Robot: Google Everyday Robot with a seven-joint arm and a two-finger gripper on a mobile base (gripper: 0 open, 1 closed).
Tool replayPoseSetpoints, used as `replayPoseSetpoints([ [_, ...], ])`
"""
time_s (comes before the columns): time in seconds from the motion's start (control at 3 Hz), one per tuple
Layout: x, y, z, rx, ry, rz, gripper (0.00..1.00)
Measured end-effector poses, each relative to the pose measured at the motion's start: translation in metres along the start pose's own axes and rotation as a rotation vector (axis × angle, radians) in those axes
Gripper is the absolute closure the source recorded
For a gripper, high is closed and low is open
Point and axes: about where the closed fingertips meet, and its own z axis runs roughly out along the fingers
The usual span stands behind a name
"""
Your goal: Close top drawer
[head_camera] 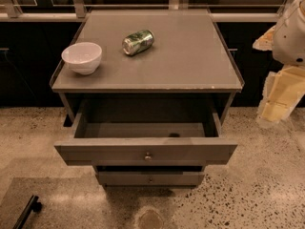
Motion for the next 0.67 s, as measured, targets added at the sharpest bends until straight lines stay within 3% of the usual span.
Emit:
replayPoseSetpoints([
  [0.67,0.007,0.003,0.014,-0.004,-0.039,0.016,0.00],
])
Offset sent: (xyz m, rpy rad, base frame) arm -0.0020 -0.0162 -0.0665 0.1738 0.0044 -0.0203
